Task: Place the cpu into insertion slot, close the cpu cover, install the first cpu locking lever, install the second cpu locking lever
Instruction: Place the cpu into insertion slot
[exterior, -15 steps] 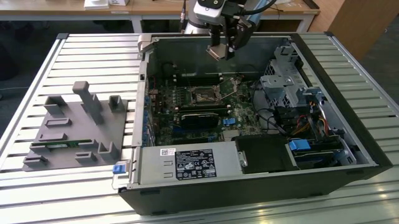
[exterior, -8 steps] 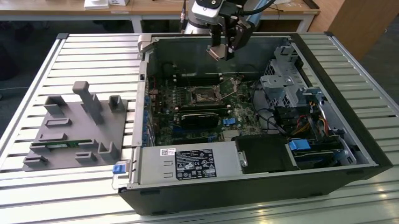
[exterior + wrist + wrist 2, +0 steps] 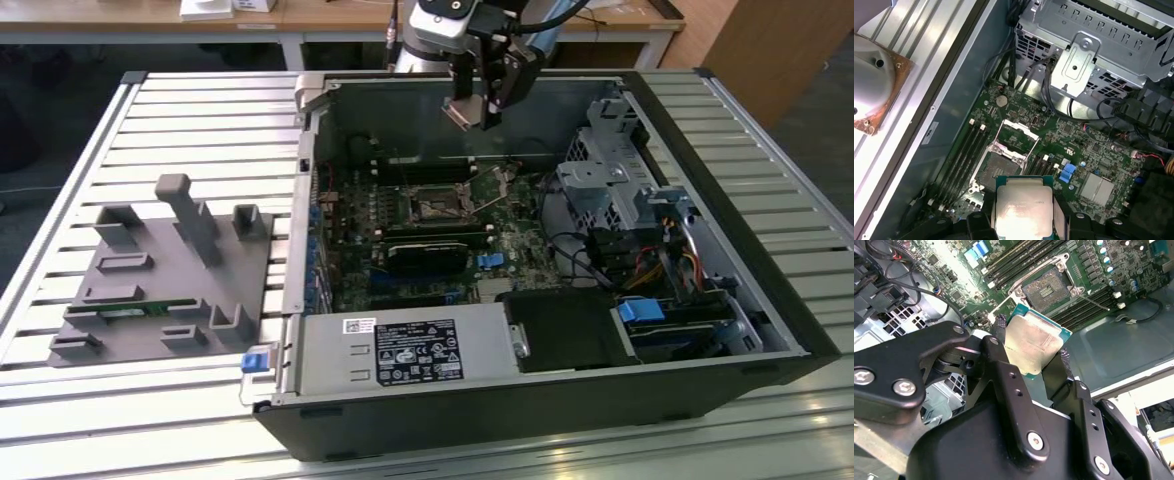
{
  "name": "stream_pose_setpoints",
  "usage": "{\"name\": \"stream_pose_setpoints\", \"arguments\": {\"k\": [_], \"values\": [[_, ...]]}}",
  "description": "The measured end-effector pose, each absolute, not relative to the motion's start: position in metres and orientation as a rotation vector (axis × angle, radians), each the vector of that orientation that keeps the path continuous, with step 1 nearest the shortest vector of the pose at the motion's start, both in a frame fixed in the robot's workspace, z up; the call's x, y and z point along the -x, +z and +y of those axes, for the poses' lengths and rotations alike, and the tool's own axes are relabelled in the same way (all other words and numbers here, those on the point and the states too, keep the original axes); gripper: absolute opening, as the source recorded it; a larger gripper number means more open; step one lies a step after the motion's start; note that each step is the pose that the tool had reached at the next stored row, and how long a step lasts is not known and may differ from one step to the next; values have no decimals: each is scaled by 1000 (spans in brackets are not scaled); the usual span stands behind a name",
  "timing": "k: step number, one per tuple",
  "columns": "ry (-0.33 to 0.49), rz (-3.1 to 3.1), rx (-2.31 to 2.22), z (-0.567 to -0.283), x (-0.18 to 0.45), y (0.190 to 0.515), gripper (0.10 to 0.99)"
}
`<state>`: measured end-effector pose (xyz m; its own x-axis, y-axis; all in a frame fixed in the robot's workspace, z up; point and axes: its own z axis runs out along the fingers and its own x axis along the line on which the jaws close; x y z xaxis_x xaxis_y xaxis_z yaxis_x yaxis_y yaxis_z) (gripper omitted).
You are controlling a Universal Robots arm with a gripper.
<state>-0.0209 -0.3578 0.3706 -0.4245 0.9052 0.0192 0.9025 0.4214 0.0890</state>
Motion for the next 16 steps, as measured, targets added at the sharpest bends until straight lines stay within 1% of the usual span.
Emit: {"name": "stream_pose_setpoints", "arguments": {"k": [16], "values": [[130, 2620, -1668, -358, 21, 368, 541]]}}
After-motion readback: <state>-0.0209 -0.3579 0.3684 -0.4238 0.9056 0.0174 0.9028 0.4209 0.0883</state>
